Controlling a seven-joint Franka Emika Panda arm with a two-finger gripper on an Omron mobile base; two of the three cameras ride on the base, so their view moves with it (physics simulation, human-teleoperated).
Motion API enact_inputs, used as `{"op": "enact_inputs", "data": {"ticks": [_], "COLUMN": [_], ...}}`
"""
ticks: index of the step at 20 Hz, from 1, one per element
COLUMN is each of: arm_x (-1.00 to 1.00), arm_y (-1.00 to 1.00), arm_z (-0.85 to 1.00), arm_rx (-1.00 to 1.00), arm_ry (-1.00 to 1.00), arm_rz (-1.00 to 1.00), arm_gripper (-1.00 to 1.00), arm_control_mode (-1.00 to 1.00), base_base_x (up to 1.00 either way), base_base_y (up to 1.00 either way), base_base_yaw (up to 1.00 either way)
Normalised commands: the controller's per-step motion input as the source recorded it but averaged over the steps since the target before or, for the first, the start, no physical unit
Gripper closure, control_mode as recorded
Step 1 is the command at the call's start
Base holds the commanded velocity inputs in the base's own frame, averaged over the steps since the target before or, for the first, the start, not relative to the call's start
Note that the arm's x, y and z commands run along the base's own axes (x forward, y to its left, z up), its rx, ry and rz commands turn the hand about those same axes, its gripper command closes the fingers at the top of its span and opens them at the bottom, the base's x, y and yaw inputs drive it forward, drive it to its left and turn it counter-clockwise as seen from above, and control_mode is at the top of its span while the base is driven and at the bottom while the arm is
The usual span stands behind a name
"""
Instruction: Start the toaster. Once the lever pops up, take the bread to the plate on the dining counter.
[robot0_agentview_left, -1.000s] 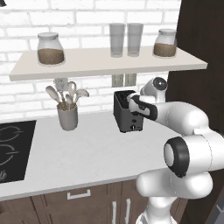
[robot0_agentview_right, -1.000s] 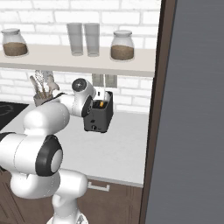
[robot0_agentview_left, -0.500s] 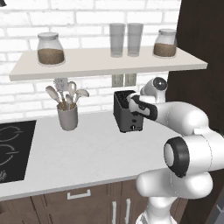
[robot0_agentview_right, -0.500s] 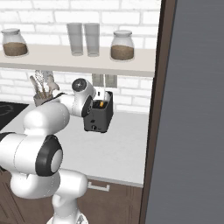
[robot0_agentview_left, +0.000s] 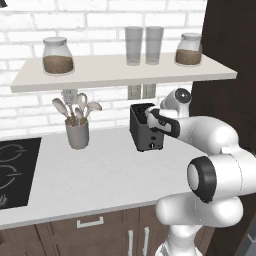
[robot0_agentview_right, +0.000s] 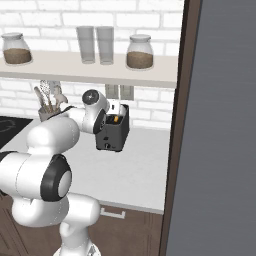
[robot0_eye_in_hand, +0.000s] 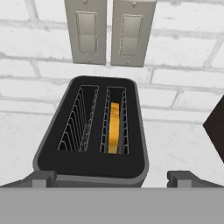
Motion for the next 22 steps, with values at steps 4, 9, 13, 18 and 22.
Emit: {"op": "enact_inputs", "data": {"ticks": [4,9,13,18,22], "arm_x": [0.0,0.0,0.0,0.0,0.0], "arm_y": [0.0,0.0,0.0,0.0,0.0], "arm_z": [0.0,0.0,0.0,0.0,0.0], "arm_rx": [0.0,0.0,0.0,0.0,0.0], "arm_ry": [0.0,0.0,0.0,0.0,0.0], "arm_rz": [0.0,0.0,0.0,0.0,0.0], "arm_gripper": [-1.0,-1.0,-1.0,-1.0,-1.0], "arm_control_mode": [-1.0,-1.0,-1.0,-1.0,-1.0], "base_base_x": [0.0,0.0,0.0,0.0,0.0], "base_base_y": [0.0,0.0,0.0,0.0,0.0], "base_base_yaw": [0.0,0.0,0.0,0.0,0.0]}}
